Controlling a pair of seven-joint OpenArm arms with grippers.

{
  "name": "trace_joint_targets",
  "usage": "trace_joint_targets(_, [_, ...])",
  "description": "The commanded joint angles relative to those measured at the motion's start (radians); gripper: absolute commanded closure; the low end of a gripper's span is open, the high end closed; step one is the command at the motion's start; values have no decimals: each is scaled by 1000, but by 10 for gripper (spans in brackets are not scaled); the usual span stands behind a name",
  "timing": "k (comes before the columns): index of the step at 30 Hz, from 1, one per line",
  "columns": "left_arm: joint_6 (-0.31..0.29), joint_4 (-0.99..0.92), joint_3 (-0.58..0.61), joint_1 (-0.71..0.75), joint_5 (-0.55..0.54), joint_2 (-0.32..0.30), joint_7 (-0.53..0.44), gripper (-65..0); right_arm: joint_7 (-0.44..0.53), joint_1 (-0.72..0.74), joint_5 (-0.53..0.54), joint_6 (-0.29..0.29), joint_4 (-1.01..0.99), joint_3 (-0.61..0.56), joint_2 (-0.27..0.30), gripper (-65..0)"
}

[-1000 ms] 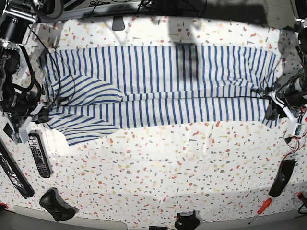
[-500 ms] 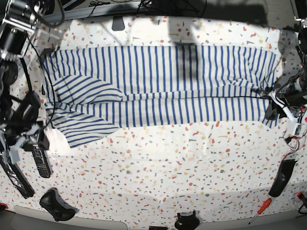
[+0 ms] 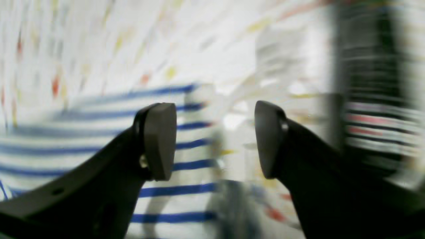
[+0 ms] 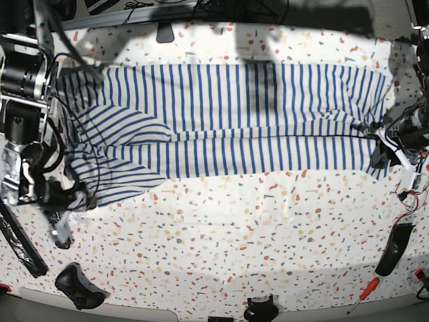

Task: Layout the t-shirt on the table in an organized manner, then fold the t-shirt properly
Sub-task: 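Move the right gripper to the sleeve end of the folded shirt and grasp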

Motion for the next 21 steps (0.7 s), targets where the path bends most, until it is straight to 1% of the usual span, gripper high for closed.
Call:
trace_joint_targets(1, [0,18,-8,-16,-6,-17,-24,0,19,39,5,-17,-2,-21,13,-356])
trace_joint_targets(3, [0,18,-8,-16,-6,-17,-24,0,23,35,-5,-87,-34,-63,-3,-356])
trace_joint_targets(5, [0,18,-8,-16,-6,-17,-25,0,35,35,-34,-113,-57,-88,-20,-355])
trace_joint_targets(6, [0,18,-8,-16,-6,-17,-25,0,36,35,-46,-119,-63,-94,-29,-339])
trace_joint_targets(7, [0,18,-8,-16,-6,-17,-25,0,36,35,-56,-122,-64,-95,-39,-302])
trace_joint_targets(8, [0,18,-8,-16,-6,-17,-25,0,36,35,-68,-124,-64,-95,-49,-248])
trace_joint_targets(12, [0,18,-8,-16,-6,-17,-25,0,36,39,-74,-135,-64,-95,-75,-12])
trace_joint_targets(13, [0,18,-8,-16,-6,-17,-25,0,36,39,-75,-142,-64,-95,-77,0])
trace_joint_targets(19, [0,18,-8,-16,-6,-17,-25,0,31,38,-75,-140,-34,-93,-79,0])
trace_joint_targets(20, [0,18,-8,-16,-6,-17,-25,0,26,37,-74,-122,-18,-93,-79,0])
trace_joint_targets(21, [0,18,-8,-16,-6,-17,-25,0,24,37,-74,-84,3,-93,-79,0])
